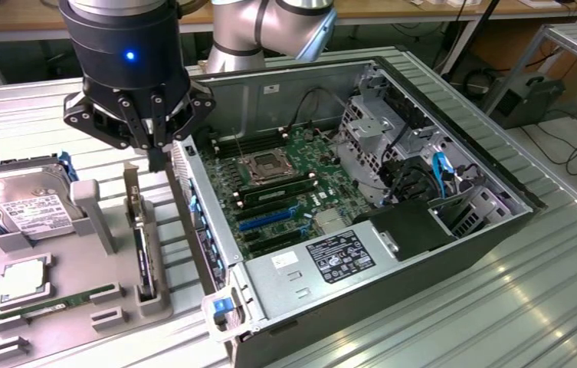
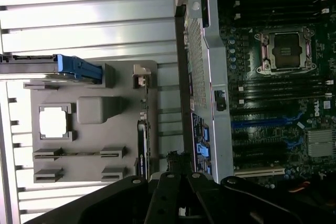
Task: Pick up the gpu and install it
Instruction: 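Reach for the gpu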
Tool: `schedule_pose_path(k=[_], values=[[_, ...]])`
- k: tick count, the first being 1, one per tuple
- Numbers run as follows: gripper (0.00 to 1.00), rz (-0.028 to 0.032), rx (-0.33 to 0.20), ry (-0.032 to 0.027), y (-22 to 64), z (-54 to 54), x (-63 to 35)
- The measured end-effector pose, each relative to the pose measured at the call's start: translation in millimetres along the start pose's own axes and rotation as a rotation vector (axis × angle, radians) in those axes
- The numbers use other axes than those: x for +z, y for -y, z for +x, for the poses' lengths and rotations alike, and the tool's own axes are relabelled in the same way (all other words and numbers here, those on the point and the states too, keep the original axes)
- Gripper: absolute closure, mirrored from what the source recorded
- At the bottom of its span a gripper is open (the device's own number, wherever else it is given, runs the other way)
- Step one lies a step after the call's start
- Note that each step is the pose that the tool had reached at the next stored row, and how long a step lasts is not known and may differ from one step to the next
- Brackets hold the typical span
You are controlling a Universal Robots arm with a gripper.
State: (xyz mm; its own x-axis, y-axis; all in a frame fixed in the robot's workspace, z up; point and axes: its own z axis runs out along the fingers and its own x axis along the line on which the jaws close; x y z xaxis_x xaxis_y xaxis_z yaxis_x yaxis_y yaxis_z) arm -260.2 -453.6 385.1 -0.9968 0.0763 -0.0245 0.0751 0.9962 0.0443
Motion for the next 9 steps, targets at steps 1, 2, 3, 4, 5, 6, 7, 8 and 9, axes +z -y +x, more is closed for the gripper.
schedule_pose_path(k=[1,2,3,4,5,6,7,8,9], values=[[0.89,0.0000,0.000,0.0000,0.4,0.0,0.1],[0.89,0.0000,0.000,0.0000,0.7,0.0,0.1],[0.89,0.0000,0.000,0.0000,1.2,0.0,0.2],[0.89,0.0000,0.000,0.0000,1.8,0.0,0.2],[0.89,0.0000,0.000,0.0000,2.4,0.0,0.3],[0.89,0.0000,0.000,0.0000,2.8,0.0,0.3],[0.89,0.0000,0.000,0.0000,3.2,0.0,0.4],[0.89,0.0000,0.000,0.0000,3.6,0.0,0.4],[0.89,0.0000,0.000,0.0000,4.0,0.0,0.5]])
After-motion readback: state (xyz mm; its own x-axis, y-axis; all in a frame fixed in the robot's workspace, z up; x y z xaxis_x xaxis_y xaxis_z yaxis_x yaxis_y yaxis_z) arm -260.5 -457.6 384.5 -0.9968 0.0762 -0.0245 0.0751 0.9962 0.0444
